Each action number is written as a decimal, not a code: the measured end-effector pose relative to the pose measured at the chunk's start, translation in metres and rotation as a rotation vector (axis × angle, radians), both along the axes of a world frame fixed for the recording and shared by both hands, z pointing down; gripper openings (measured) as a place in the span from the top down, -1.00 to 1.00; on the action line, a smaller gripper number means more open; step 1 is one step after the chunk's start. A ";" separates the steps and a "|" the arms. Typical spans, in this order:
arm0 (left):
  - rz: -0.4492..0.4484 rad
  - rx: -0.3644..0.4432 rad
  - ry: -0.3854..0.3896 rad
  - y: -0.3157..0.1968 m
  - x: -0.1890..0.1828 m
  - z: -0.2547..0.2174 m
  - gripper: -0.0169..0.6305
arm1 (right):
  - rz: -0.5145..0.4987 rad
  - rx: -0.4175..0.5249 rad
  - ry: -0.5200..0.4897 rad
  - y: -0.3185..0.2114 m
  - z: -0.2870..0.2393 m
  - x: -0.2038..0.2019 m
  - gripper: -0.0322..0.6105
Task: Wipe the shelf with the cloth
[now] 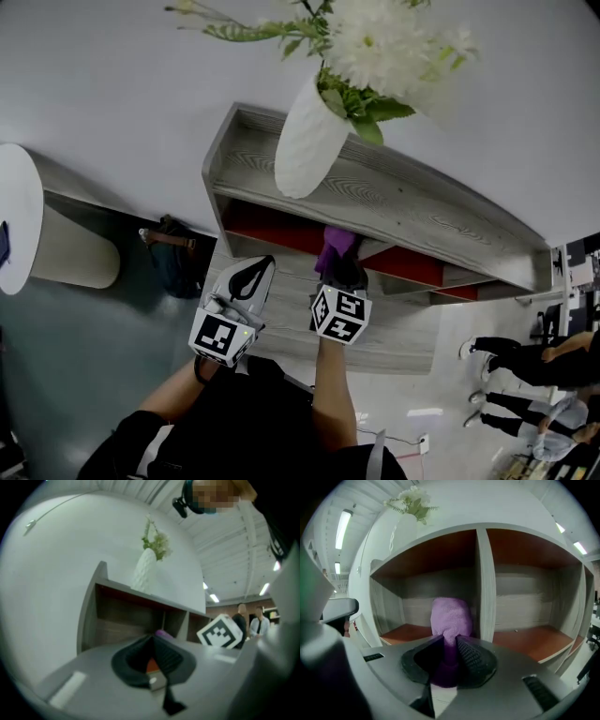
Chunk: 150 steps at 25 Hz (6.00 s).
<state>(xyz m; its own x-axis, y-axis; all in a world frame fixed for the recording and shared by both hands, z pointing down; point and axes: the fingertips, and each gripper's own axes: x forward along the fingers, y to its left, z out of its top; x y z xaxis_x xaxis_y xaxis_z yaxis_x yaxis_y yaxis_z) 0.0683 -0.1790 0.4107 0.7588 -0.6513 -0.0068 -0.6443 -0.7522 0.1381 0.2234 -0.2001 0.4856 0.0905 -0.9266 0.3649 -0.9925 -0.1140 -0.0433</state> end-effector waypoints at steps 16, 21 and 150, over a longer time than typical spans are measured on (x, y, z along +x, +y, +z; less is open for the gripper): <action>0.087 -0.041 0.017 -0.032 0.001 0.009 0.94 | 0.113 -0.218 0.173 -0.031 0.021 0.006 0.68; 0.109 -0.038 -0.002 -0.037 -0.004 0.013 0.94 | 0.131 -0.300 0.232 -0.037 0.026 0.007 0.68; -0.183 -0.054 0.024 -0.001 -0.131 0.014 0.94 | -0.581 -0.345 0.309 -0.085 0.034 -0.219 0.69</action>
<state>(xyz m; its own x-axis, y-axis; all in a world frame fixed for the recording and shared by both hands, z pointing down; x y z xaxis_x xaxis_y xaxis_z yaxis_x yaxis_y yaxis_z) -0.0630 -0.1797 0.4247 0.6274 -0.7786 0.0151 -0.7659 -0.6135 0.1925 0.0045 -0.2850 0.5201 -0.2338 -0.6941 0.6809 -0.8583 0.4763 0.1908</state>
